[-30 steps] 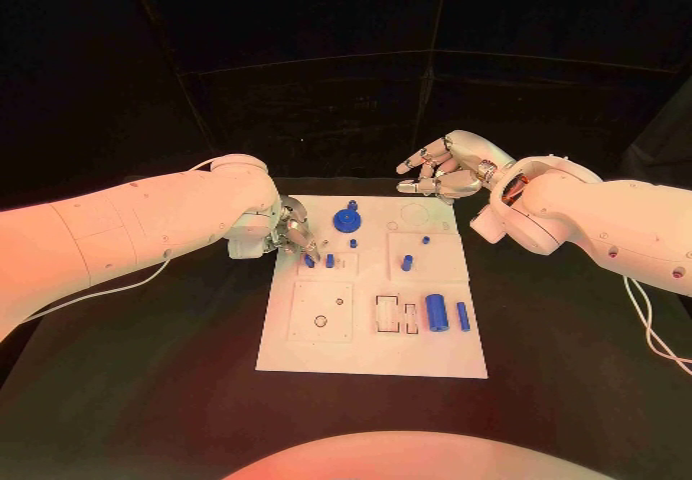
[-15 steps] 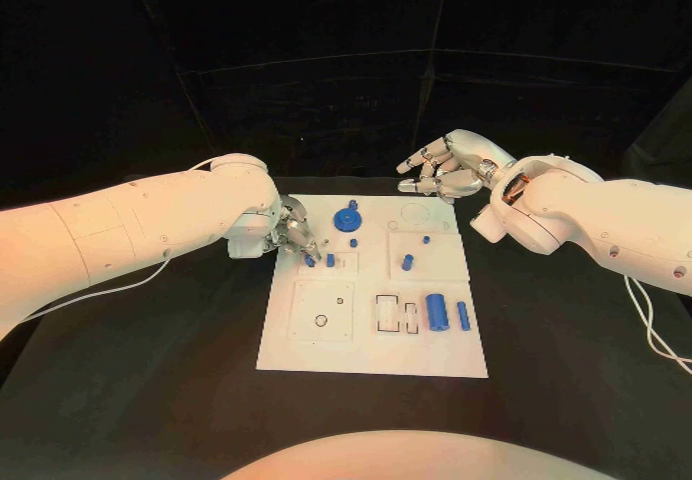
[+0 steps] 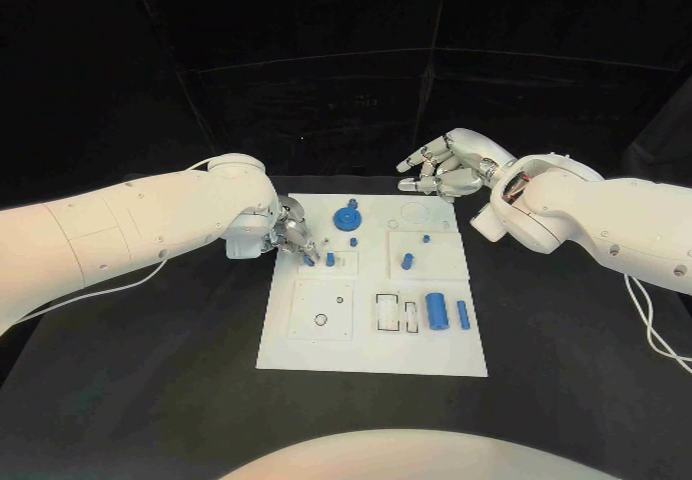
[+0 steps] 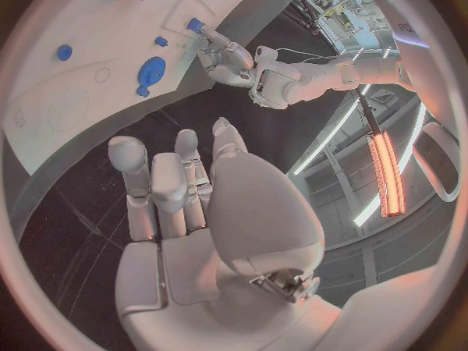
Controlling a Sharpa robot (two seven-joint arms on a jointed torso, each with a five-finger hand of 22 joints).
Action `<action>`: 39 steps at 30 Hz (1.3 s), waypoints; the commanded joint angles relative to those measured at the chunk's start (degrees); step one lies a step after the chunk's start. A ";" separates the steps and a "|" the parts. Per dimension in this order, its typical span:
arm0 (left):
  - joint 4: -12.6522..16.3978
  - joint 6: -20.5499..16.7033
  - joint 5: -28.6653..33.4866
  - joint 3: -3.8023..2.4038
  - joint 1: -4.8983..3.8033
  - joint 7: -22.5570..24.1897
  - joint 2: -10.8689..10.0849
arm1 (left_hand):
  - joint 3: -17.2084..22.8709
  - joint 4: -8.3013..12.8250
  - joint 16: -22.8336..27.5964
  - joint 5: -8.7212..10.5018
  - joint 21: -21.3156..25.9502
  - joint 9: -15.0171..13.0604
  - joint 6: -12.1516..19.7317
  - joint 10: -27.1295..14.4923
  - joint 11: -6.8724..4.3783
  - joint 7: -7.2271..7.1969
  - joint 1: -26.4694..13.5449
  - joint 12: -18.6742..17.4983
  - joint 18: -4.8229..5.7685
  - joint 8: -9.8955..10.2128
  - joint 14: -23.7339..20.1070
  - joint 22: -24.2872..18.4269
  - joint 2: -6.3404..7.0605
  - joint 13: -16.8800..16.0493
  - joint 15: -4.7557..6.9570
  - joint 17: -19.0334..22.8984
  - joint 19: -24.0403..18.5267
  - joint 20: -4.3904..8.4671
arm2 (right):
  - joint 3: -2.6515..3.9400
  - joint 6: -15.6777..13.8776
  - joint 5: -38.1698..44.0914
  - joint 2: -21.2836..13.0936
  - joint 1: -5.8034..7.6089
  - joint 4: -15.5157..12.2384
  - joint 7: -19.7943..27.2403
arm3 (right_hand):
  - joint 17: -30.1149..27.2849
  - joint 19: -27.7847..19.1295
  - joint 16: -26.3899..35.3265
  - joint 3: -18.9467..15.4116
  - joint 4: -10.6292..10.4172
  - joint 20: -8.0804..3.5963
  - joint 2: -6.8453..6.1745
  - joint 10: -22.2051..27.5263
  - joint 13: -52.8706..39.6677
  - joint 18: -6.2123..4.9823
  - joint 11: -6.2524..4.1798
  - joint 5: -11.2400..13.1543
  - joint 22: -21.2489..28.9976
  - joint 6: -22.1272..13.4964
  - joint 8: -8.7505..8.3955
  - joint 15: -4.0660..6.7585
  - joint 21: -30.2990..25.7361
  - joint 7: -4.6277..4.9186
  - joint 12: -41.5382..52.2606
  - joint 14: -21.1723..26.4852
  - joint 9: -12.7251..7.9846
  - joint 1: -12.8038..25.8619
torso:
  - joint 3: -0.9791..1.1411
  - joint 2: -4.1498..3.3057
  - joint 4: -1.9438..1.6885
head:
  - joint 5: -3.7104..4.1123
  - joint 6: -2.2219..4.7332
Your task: Assemble the parts on the task board
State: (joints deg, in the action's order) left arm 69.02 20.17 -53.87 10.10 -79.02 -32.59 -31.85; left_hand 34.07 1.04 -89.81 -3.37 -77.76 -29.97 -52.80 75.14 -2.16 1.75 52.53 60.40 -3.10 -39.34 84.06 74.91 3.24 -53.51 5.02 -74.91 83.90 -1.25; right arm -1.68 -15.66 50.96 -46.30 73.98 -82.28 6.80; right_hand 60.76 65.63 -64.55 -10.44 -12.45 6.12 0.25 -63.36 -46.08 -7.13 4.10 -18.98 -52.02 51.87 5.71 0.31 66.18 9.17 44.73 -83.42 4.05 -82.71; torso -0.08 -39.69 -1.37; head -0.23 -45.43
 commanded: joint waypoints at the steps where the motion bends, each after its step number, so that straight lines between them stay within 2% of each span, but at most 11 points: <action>1: 0.16 -0.93 -0.14 -0.02 -0.06 -0.78 -0.04 | -0.47 -0.23 -0.19 0.11 -0.04 0.10 -0.38 0.24 0.00 0.08 -0.80 -0.06 -0.08 0.12 5.94 2.24 0.10 0.13 0.41 -15.09 1.51 0.35 | 0.03 0.00 0.06 -0.02 0.10 -0.19 0.53 | -0.11 -0.27 0.26 -0.45 0.00 -0.01 0.67 0.50 0.16 -0.77 0.03 -0.27 0.17 -0.32 0.35 -0.07 -0.46 0.06 -0.15 0.22 -0.02 0.00 | 0.02 0.04 0.04 | -0.04 0.04; 18: -0.33 -2.86 -0.13 -0.02 -0.05 -0.21 0.47 | -0.85 -0.18 -0.19 0.11 0.22 0.26 -0.29 0.23 -0.06 0.00 -0.82 -0.11 -0.14 0.27 5.94 2.03 0.14 0.17 0.46 -15.09 1.42 0.40 | 0.03 -0.05 0.06 -0.05 0.10 -0.26 0.51 | -0.11 -0.27 0.26 -0.45 0.00 -0.01 0.67 0.50 0.16 -0.77 0.03 -0.27 0.17 -0.32 0.35 -0.07 -0.46 0.06 -0.15 0.22 -0.02 0.00 | 0.01 -0.03 0.02 | 0.12 0.23; 21: -0.45 -2.72 -0.13 -0.02 -0.05 0.19 0.52 | -0.60 0.58 -0.19 0.21 0.59 0.35 0.09 0.04 -0.03 0.08 0.62 -0.35 -0.23 0.44 5.94 1.70 -0.69 0.40 0.47 -15.09 1.28 0.45 | 0.03 -0.02 0.06 -0.04 0.10 -0.26 0.49 | -0.11 -0.27 0.26 -0.45 0.00 -0.01 0.67 0.50 0.16 -0.77 0.03 -0.27 0.17 -0.32 0.35 -0.07 -0.46 0.06 -0.15 0.22 -0.02 0.00 | 0.01 -0.02 0.05 | 0.10 0.22; 22: -0.49 -2.58 -0.13 -0.02 -0.05 0.43 0.52 | 0.08 1.44 -0.19 0.24 0.78 0.41 0.48 -0.10 -0.06 0.09 2.21 -0.51 -0.28 0.60 5.94 1.54 -1.63 0.54 0.49 -15.09 1.20 0.47 | 0.03 -0.01 0.06 -0.05 0.10 -0.26 0.49 | -0.11 -0.27 0.26 -0.45 0.00 -0.01 0.67 0.50 0.16 -0.77 0.03 -0.27 0.17 -0.32 0.35 -0.07 -0.46 0.06 -0.15 0.22 -0.02 0.00 | 0.01 -0.02 0.05 | 0.15 0.19; 25: -0.49 -2.19 -0.12 -0.02 -0.05 0.99 0.49 | 1.81 3.47 -0.19 0.27 1.24 0.55 1.76 -0.73 0.17 0.44 5.57 -1.35 -0.36 1.08 5.94 1.15 -3.26 1.33 0.36 -15.09 1.01 0.43 | 0.03 0.02 0.06 -0.06 0.10 -0.25 0.47 | -0.11 -0.27 0.26 -0.45 0.00 -0.01 0.67 0.50 0.16 -0.77 0.03 -0.27 0.17 -0.32 0.35 -0.07 -0.46 0.06 -0.15 0.22 -0.02 0.00 | 0.00 -0.01 0.01 | 0.18 0.15; 27: -0.48 -1.96 -0.12 -0.02 -0.05 1.32 0.45 | 2.24 3.83 -0.19 0.49 1.45 0.56 2.13 -1.10 0.35 0.66 6.31 -1.97 -0.39 1.16 5.94 0.96 -3.81 2.01 0.21 -15.09 0.91 0.32 | 0.03 0.04 0.06 -0.06 0.10 -0.24 0.46 | -0.11 -0.27 0.26 -0.45 0.00 -0.01 0.67 0.50 0.16 -0.77 0.03 -0.27 0.17 -0.32 0.35 -0.07 -0.46 0.06 -0.15 0.22 -0.02 0.00 | -0.02 -0.01 -0.01 | 0.21 0.15; 39: -0.33 -1.37 -0.13 -0.02 -0.04 1.87 0.31 | 2.23 4.08 -0.19 0.69 1.59 0.36 2.44 -1.35 0.51 0.83 7.02 -2.46 -0.39 1.01 5.94 0.88 -4.42 2.51 0.06 -15.09 0.84 0.23 | 0.03 0.19 0.06 0.01 0.10 -0.19 0.46 | -0.11 -0.27 0.26 -0.45 0.00 -0.01 0.67 0.50 0.16 -0.77 0.03 -0.27 0.17 -0.32 0.35 -0.07 -0.46 0.06 -0.15 0.22 -0.02 0.00 | 0.00 -0.02 0.01 | 0.19 0.09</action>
State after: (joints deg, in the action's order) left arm 68.64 18.20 -53.85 10.08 -79.04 -31.45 -31.50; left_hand 35.98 4.39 -89.81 -2.64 -76.34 -29.57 -50.67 74.09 -1.72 2.65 57.77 58.33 -3.10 -38.39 84.06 74.91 0.16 -51.05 5.01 -74.90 83.90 -1.25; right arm -1.68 -15.65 50.96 -46.31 73.98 -82.36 6.81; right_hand 60.71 65.63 -64.55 -10.44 -12.45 6.12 0.25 -63.36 -45.99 -7.13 4.09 -18.98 -51.91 51.87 5.71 0.32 65.83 9.17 44.73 -83.42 4.05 -82.71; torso -0.09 -39.69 -1.36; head -0.03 -45.33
